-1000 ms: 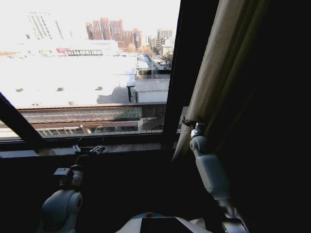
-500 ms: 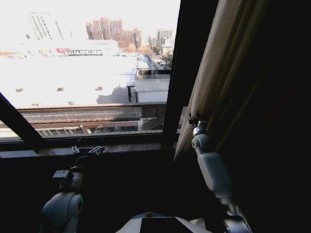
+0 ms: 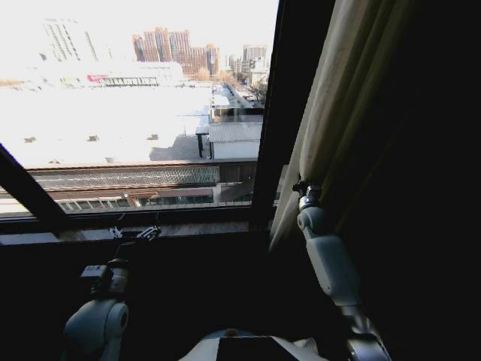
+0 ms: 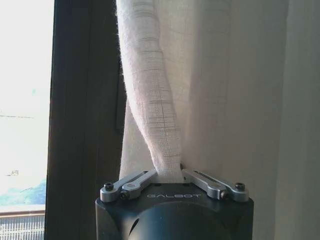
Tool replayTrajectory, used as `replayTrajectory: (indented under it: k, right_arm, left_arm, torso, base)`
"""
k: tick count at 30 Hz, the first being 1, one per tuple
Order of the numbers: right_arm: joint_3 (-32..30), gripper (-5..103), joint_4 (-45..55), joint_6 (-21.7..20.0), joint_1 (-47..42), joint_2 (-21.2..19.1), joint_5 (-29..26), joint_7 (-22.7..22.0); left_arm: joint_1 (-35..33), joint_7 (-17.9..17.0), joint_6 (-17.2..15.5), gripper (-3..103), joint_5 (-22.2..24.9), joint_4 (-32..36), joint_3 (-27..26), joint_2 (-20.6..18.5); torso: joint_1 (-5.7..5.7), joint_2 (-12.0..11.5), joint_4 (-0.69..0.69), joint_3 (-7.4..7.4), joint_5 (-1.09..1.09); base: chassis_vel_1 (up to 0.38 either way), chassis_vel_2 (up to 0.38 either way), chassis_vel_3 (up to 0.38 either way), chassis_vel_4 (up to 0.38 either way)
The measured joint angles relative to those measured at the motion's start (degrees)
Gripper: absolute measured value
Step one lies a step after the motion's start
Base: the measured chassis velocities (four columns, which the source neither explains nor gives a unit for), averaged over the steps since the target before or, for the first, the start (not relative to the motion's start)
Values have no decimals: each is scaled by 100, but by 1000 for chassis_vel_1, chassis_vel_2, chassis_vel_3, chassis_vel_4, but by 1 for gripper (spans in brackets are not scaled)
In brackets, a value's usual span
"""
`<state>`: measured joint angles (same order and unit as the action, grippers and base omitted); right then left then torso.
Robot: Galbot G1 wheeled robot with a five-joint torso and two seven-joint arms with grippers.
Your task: Open the curtains by pulling them apart, changing their state from closed to fully open.
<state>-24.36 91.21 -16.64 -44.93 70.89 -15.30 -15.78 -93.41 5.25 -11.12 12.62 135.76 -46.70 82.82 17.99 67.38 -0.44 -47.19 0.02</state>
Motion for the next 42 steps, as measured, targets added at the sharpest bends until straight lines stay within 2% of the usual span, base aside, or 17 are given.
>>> replayTrajectory:
  k: [10, 42]
  right_arm:
    - [-29, 0, 615, -34, -61, -110, -158, -2]
    - [-228, 0, 726, -131, -204, -186, -300, 131]
  left_arm:
    - [17, 0, 0, 100, 0, 9, -3, -9]
    - [49, 0, 9, 100, 3, -49, 21, -40]
  torso:
    - [0, 0, 0, 0, -1]
    - [0, 0, 0, 0, 0]
  base:
    - [0, 0, 0, 0]
    - [-25, -27, 27, 26]
